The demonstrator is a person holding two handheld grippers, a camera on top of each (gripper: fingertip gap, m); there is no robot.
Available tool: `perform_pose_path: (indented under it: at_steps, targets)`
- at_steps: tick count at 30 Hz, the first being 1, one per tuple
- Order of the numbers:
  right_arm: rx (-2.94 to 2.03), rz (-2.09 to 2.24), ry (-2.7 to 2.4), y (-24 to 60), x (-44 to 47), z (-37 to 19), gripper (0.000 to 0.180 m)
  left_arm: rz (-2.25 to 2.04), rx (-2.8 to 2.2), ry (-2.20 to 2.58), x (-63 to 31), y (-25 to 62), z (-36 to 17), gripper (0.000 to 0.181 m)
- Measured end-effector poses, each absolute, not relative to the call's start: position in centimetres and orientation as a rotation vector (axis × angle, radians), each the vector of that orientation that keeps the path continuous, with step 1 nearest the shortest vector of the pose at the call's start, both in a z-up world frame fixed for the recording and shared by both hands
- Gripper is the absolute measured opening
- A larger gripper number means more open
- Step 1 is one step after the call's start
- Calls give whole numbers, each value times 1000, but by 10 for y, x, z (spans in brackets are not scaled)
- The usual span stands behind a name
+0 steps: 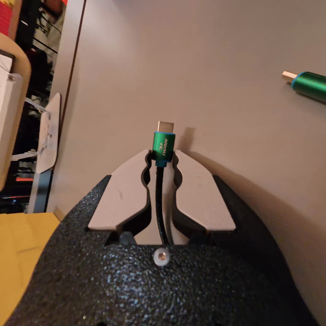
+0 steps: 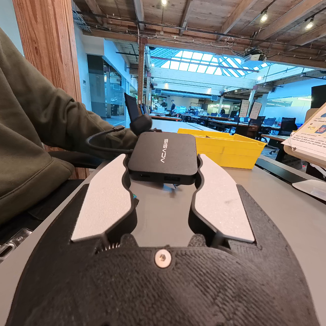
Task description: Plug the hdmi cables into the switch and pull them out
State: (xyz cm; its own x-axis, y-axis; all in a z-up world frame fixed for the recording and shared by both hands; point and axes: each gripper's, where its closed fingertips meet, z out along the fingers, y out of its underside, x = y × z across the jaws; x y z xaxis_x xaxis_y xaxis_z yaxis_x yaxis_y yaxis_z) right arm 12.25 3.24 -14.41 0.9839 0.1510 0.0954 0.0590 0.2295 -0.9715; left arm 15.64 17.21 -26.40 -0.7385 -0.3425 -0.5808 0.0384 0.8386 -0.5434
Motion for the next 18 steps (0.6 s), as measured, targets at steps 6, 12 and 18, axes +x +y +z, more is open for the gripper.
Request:
perform_pose_path:
  at_steps: [6, 12, 18]
  targets:
    - [-1338, 65, -182, 32, 123, -144, 72, -680, -191, 2172, 158, 173, -258, 22]
    - [-1347, 60, -189, 33, 121, -145, 72, -623, -231, 2126, 163, 176, -258, 21]
    - [-1348, 49, -174, 33, 123, -145, 72, -624, -468, 2192, 176, 191, -253, 21]
